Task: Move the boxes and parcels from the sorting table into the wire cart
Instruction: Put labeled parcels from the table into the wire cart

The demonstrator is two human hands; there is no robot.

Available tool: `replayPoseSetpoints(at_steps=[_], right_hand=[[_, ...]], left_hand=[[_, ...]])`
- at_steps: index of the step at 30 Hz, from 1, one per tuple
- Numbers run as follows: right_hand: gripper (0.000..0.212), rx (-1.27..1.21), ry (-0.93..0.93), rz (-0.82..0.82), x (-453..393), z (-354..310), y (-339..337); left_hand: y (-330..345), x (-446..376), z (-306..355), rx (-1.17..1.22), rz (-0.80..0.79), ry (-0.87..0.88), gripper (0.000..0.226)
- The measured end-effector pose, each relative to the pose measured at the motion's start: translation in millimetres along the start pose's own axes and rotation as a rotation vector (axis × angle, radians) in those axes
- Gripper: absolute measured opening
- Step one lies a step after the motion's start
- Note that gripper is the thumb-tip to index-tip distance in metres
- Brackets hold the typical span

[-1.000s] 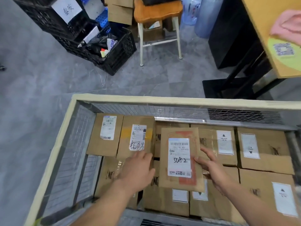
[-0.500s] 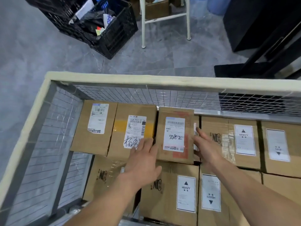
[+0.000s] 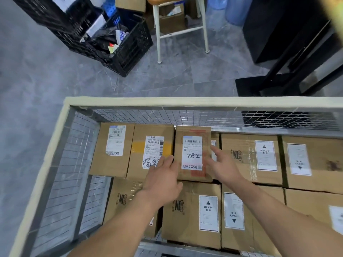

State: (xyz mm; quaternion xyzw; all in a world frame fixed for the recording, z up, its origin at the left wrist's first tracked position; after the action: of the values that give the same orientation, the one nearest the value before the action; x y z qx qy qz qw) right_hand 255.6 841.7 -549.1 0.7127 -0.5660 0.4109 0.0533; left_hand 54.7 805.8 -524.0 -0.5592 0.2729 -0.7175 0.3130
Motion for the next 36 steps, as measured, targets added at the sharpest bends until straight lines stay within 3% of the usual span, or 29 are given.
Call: replayPoseSetpoints(at_steps=[3, 9, 18, 22, 29, 34, 36], right_hand=[[0.059, 0.237, -0.083, -0.004, 31.8, -21.9, -19.1], [0.045, 0.477, -0.219, 0.050, 98.0, -69.5, -71.0], [0.046, 0.632, -0.233, 0.255, 200.5, -119.9, -174.6], [0.045, 0.612, -0.237, 0.389, 245.1, -130.9, -217.3], [0.043, 0.565, -0.125, 0.654, 338.8, -118.6, -260.3], [0.054, 0.541, 0.038, 0.847, 424.2, -95.6, -264.2], [0.049, 0.536, 0.100, 0.901, 459.6, -85.8, -258.4]], left_hand=[[-28.8, 16.2, 18.4, -0.030, 0.050, 0.026, 0.059], [-91.1, 54.0, 66.2, -0.108, 0.136, 0.058, 0.055], [-191.6, 118.3, 164.4, -0.125, 0.317, 0.164, 0.044], [-227.6, 145.0, 208.4, -0.131, 0.388, 0.253, 0.050], [-260.2, 193.6, 279.8, -0.156, 0.464, 0.524, 0.054], [-252.7, 239.9, 318.2, -0.196, 0.479, 0.734, 0.051], [-245.3, 259.5, 331.2, -0.219, 0.474, 0.821, 0.051]])
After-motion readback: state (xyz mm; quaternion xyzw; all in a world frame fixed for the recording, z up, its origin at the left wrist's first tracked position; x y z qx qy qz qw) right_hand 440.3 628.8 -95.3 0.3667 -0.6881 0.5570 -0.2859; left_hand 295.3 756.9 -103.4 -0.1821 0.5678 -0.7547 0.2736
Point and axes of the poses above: each hand's wrist, its own x-axis away from the middle knuckle, its own y-axis out of the palm, z = x × y, the point moved 1 cm from there along -x, towards the middle knuckle, and after that the axes turned 5 degrees about x, right-handed, at the moved point
